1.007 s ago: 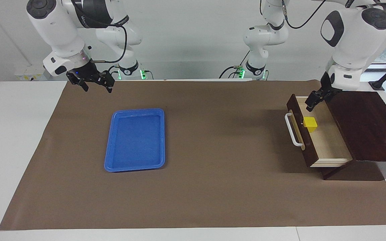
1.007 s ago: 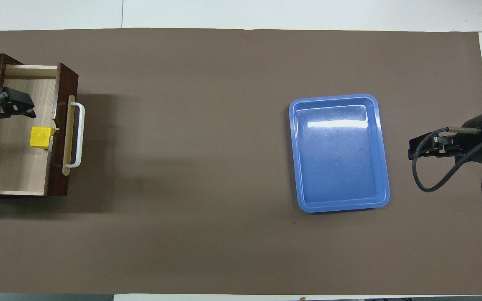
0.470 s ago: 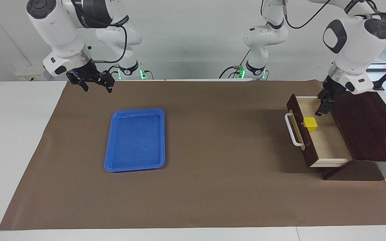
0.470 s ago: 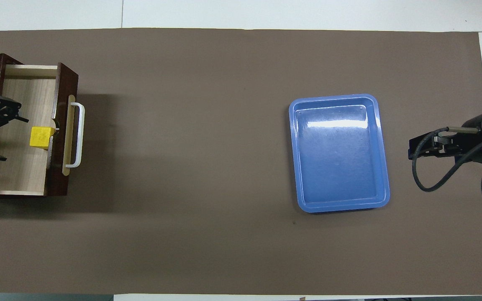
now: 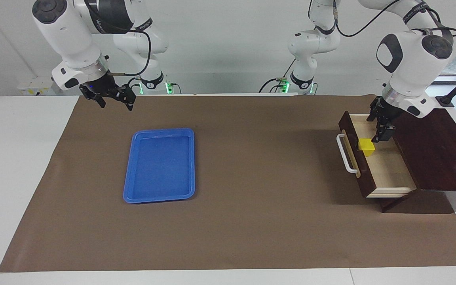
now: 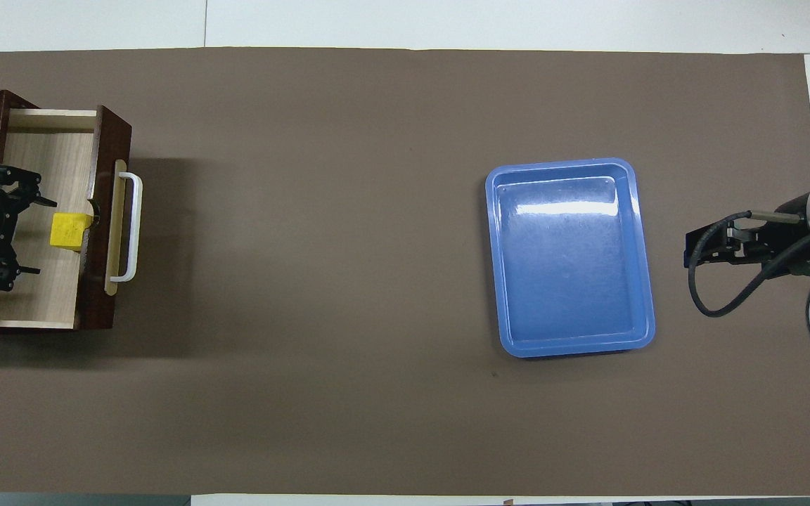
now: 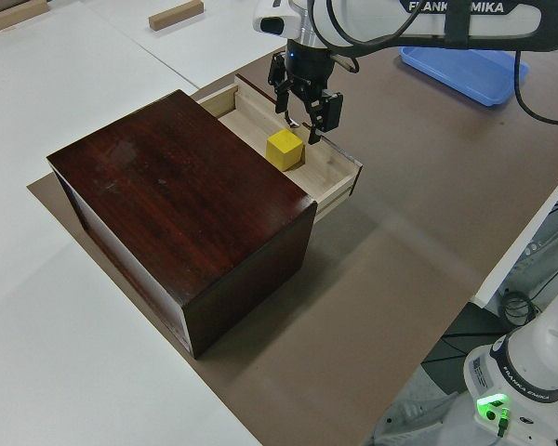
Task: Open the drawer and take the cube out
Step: 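Lower the left gripper into the drawer onto the yellow cube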
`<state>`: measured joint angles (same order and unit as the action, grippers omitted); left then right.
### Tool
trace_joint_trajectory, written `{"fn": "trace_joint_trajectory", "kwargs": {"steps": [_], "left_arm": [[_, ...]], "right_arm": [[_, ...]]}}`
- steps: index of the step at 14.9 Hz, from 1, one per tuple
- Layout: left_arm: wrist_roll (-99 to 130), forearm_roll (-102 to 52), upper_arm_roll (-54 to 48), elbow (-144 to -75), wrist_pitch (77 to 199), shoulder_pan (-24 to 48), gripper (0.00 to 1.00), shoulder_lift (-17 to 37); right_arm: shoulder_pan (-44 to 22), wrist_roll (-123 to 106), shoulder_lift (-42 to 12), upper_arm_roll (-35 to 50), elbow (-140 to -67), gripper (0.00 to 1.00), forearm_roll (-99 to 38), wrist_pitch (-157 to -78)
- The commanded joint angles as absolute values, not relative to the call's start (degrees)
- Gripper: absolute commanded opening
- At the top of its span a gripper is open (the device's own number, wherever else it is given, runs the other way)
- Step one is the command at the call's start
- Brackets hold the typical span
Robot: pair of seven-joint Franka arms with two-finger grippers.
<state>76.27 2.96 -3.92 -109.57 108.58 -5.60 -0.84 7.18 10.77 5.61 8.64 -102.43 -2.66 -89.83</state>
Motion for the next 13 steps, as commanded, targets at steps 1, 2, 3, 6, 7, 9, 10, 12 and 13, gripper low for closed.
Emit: {"fn": "trace_joint_trajectory", "kwargs": {"steps": [1, 2, 3, 6, 7, 9, 10, 12, 13], "left_arm": [[78.22, 2.28, -3.87, -109.16, 110.56, -6.15, 1.00, 1.84], [78.31, 2.29, -3.87, -109.16, 110.91, -6.67, 1.00, 2.11], [78.31, 2.29, -3.95, -109.16, 111.18, -7.38, 1.00, 2.37], [79.36, 2.20, -3.87, -108.99, 112.23, -7.56, 1.00, 3.33], [80.24, 2.28, -3.87, -109.07, 112.67, -7.56, 1.00, 3.51], [81.20, 2.29, -3.96, -109.60, 113.03, -7.56, 1.00, 3.52], [82.25, 2.37, -3.96, -109.69, 113.55, -7.56, 1.00, 3.60], [82.53, 2.37, -3.96, -109.95, 113.82, -7.38, 1.00, 3.60], [82.53, 2.37, -3.96, -110.13, 113.91, -7.38, 1.00, 3.60]], "right_arm": [[7.56, 11.60, 7.03, 8.88, -103.89, 1.00, -3.69, -90.44], [7.56, 11.60, 7.03, 8.88, -103.97, 1.00, -3.69, -90.44], [7.56, 11.60, 7.03, 8.88, -104.15, 1.00, -3.69, -90.44], [7.56, 12.12, 7.03, 8.88, -104.15, 1.00, -3.69, -90.44], [7.56, 13.70, 7.03, 8.88, -104.15, 1.00, -3.78, -90.44], [7.47, 17.56, 6.86, 8.88, -104.32, 1.00, -5.87, -90.70], [7.47, 19.84, 6.86, 8.96, -104.59, 1.00, -6.58, -90.79], [6.77, 24.67, 5.98, 8.97, -104.68, 1.00, -8.07, -90.79], [6.42, 27.66, 5.28, 8.96, -104.68, 1.00, -9.39, -90.88]]}}
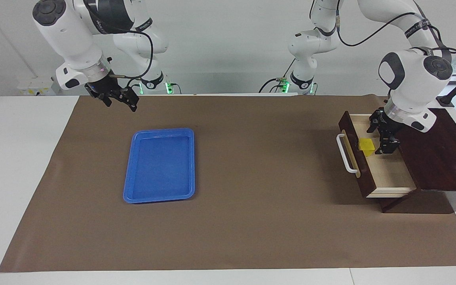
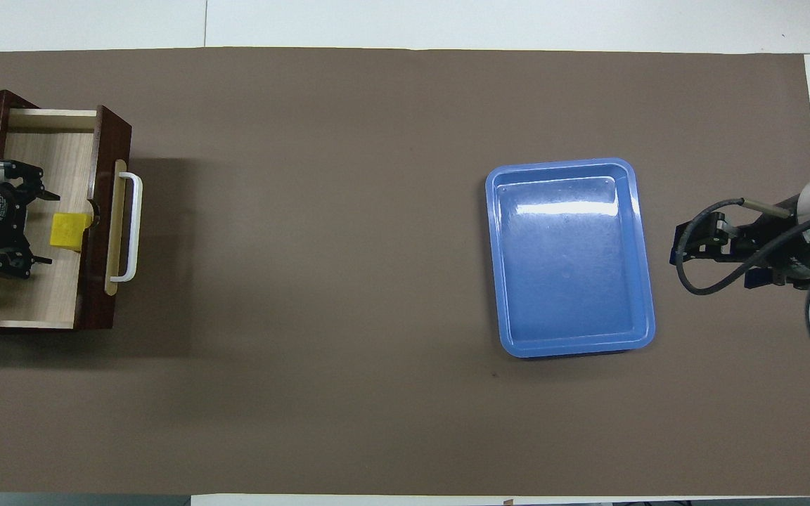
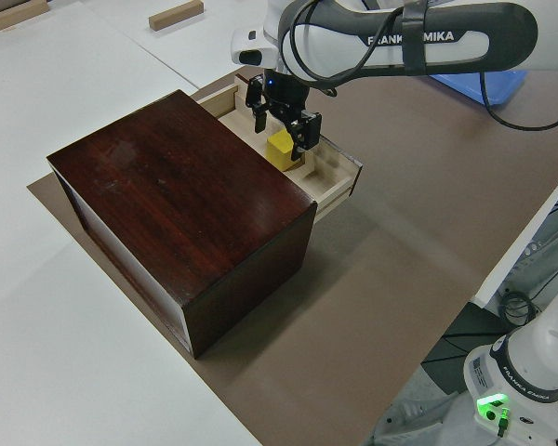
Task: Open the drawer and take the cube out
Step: 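Lower the left gripper into the drawer onto the yellow cube, then grasp the yellow cube with the left gripper while the right gripper advances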
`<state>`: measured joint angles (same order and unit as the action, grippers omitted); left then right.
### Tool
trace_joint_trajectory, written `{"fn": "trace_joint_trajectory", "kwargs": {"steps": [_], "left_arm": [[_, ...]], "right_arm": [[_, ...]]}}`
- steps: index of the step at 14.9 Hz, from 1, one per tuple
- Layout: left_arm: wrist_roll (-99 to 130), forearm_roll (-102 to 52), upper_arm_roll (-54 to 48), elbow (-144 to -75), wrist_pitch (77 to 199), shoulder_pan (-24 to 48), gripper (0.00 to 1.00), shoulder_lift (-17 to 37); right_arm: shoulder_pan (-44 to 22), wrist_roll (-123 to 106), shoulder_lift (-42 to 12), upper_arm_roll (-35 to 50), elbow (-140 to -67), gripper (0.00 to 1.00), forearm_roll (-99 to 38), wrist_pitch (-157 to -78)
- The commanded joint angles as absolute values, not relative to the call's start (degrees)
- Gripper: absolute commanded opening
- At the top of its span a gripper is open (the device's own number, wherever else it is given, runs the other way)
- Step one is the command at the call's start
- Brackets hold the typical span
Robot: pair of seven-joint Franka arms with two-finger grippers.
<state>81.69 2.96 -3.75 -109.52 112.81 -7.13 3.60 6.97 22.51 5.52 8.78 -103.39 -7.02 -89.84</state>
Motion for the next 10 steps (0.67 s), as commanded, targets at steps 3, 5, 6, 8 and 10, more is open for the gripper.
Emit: {"fn": "trace_joint_trajectory", "kwargs": {"steps": [3, 5, 6, 8, 10], "left_arm": [[82.53, 2.46, -3.96, -110.92, 114.17, -7.38, 1.00, 3.60], [82.53, 2.46, -3.96, -111.62, 114.43, -7.21, 1.00, 3.52], [82.53, 2.46, -3.96, -112.06, 114.52, -7.12, 0.98, 3.43], [82.44, 2.46, -3.96, -112.06, 114.52, -6.86, 0.85, 3.43], [82.44, 2.46, -3.96, -112.06, 114.35, -6.68, 0.62, 3.43]], "right_arm": [[5.54, 37.06, 3.52, 8.96, -104.59, 1.00, -13.17, -91.32], [5.54, 42.86, 2.47, 8.96, -104.50, 1.00, -15.81, -91.49], [5.54, 46.02, 2.11, 8.96, -104.50, 1.00, -17.82, -92.02], [5.54, 51.66, 1.59, 8.96, -104.59, 1.00, -20.12, -92.46], [5.45, 52.73, 1.41, 8.96, -104.59, 1.00, -20.30, -92.46]]}}
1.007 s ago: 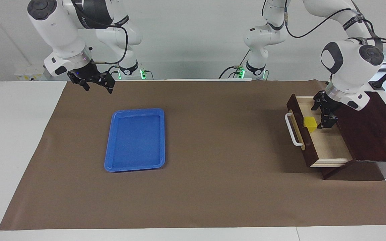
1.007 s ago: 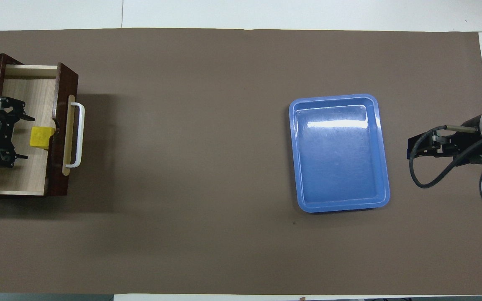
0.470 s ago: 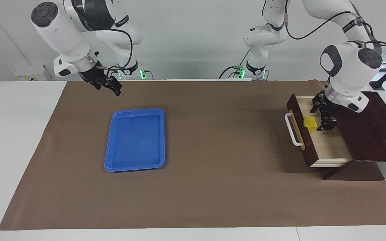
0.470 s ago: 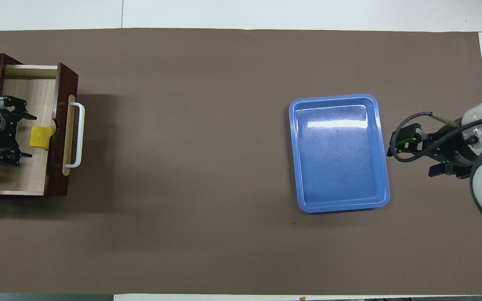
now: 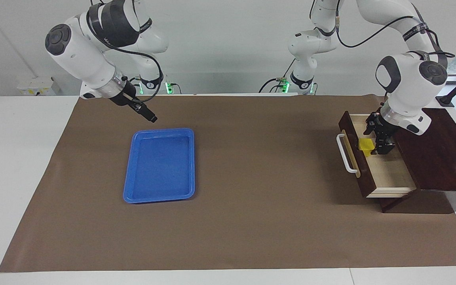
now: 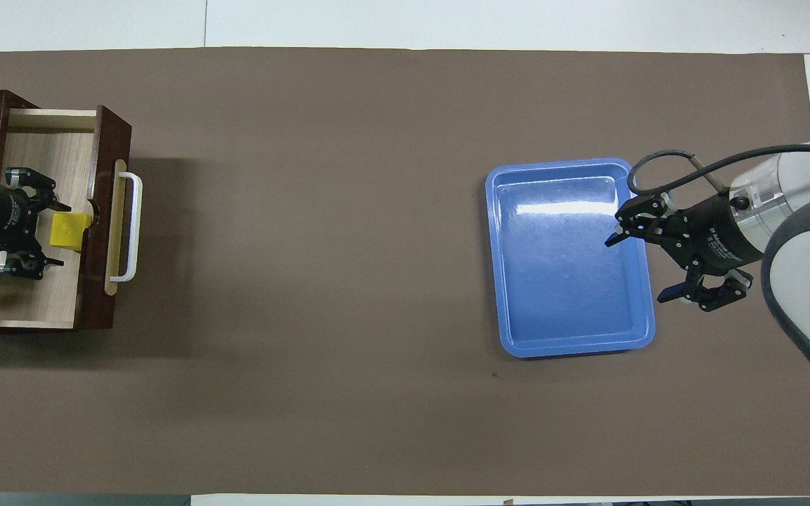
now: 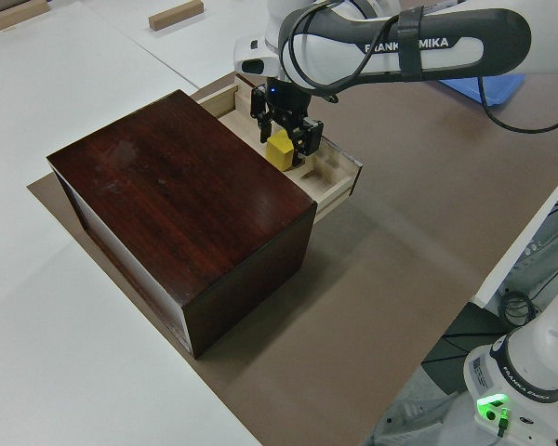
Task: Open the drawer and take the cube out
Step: 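Grasp the yellow cube with the left gripper while the right gripper advances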
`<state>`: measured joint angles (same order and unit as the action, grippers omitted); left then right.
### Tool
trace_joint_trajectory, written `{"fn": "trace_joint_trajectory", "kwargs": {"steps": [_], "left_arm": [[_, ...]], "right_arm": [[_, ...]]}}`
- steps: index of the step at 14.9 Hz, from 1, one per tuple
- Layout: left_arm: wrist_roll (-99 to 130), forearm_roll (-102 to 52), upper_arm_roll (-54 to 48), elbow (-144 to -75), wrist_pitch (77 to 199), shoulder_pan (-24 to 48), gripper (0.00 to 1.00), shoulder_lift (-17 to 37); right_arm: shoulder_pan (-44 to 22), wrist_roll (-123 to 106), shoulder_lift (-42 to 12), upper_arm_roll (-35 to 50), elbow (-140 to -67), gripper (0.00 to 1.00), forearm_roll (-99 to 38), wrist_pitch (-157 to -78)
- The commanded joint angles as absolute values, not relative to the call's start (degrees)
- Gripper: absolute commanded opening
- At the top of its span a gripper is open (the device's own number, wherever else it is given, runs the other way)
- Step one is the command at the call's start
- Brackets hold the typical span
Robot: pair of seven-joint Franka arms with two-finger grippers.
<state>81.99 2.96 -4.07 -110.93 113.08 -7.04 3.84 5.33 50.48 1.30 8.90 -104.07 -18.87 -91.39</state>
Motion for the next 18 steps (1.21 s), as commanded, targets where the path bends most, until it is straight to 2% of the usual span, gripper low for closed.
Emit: {"fn": "trace_joint_trajectory", "kwargs": {"steps": [1, 2, 3, 7, 11, 15, 18], "left_arm": [[82.44, 2.46, -3.96, -112.06, 114.35, -6.59, 0.46, 3.43], [82.35, 2.46, -3.96, -111.89, 114.17, -6.59, 0.18, 3.43], [82.44, 2.46, -3.96, -111.45, 113.91, -6.59, 0.00, 3.51], [82.35, 2.55, -3.96, -108.21, 111.02, -6.94, 0.00, 4.56], [82.35, 2.64, -3.96, -93.28, 97.50, -6.50, 0.00, 8.96], [86.19, 2.55, -4.13, -87.29, 92.21, 0.07, 0.00, 9.58], [97.34, 2.55, -4.22, -87.36, 95.26, 7.45, 0.00, 9.58]], "right_arm": [[5.45, 52.82, 1.41, 8.96, -104.59, 1.00, -20.30, -92.46], [5.45, 52.91, 1.41, 8.96, -104.59, 1.00, -20.39, -92.37], [5.45, 52.91, 1.41, 8.96, -104.59, 1.00, -20.39, -92.37], [5.45, 53.70, 1.41, 8.96, -104.50, 1.00, -20.48, -92.29], [5.45, 53.70, 1.41, 8.96, -104.50, 1.00, -20.48, -92.29], [5.45, 54.05, 1.32, 8.96, -104.50, 1.00, -20.57, -92.37], [5.27, 60.44, 0.62, 8.96, -104.41, 1.00, -24.25, -93.68]]}}
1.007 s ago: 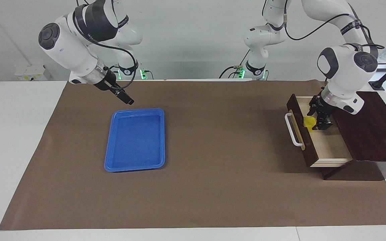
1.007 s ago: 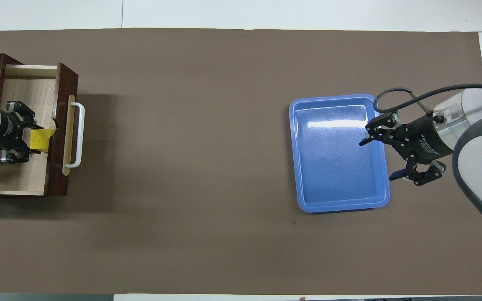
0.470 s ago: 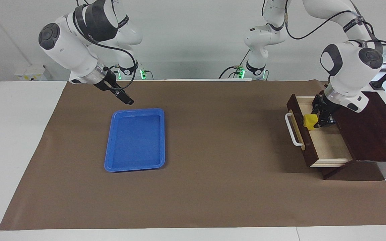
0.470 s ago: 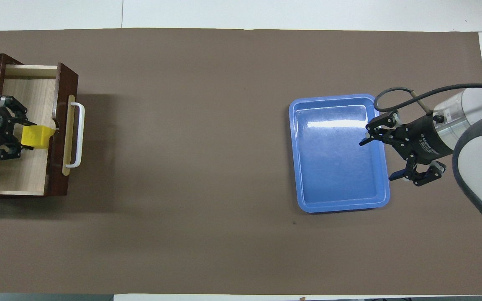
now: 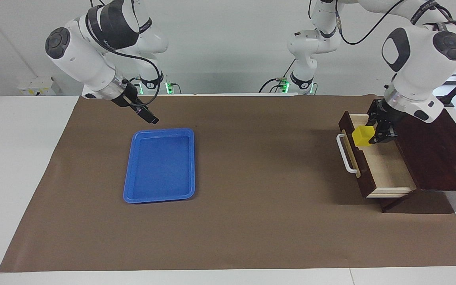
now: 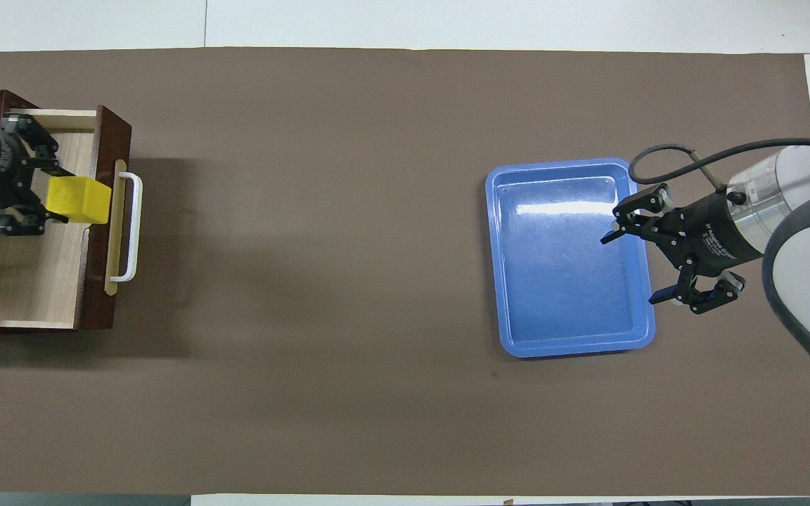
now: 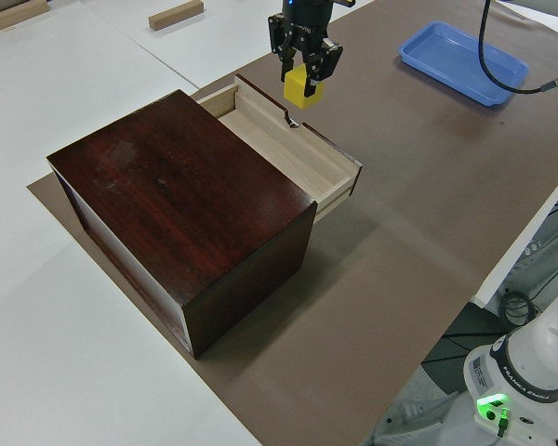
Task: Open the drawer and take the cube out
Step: 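Grasp the yellow cube with the left gripper while the right gripper advances, then lift the cube out with the left gripper while the right gripper approaches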
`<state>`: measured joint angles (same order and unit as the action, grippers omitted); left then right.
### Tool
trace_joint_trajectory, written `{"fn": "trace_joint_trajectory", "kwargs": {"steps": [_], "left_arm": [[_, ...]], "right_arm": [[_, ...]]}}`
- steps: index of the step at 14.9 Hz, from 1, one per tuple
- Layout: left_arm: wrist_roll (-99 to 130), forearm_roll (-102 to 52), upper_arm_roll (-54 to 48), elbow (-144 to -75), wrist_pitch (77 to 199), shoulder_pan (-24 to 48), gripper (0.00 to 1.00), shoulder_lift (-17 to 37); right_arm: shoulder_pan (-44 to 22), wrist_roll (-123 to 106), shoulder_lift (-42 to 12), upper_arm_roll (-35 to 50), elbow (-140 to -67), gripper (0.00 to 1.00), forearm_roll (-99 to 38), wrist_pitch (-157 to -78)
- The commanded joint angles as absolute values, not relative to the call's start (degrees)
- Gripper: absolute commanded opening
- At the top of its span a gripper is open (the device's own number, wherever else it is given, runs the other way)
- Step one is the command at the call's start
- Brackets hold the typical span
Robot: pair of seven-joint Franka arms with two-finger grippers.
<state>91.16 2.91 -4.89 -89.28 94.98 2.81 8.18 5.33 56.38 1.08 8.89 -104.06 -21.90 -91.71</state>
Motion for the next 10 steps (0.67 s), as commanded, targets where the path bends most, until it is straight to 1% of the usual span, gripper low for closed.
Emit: {"fn": "trace_joint_trajectory", "kwargs": {"steps": [1, 4, 6, 8, 10], "left_arm": [[101.47, 2.55, -4.31, -87.62, 96.14, 9.65, 0.00, 9.49], [109.83, 2.29, -4.31, -88.24, 97.38, 16.94, 0.00, 9.75], [113.80, 1.94, -4.31, -88.07, 97.91, 21.60, 0.00, 11.42], [117.58, 0.89, -4.31, -87.72, 98.17, 24.94, 0.00, 12.82], [120.04, -0.17, -4.31, -87.36, 98.35, 27.94, 0.00, 14.23]], "right_arm": [[4.40, 63.34, -0.43, 9.05, -104.41, 1.00, -25.21, -94.47], [0.28, 75.98, -3.15, 8.96, -104.33, 1.00, -30.83, -99.30], [-2.45, 82.24, -5.00, 8.96, -104.33, 1.00, -35.40, -103.43], [-5.17, 86.90, -7.20, 8.96, -104.41, 1.00, -39.27, -107.21], [-8.59, 87.89, -7.65, 8.96, -105.46, 1.00, -40.60, -110.12]]}}
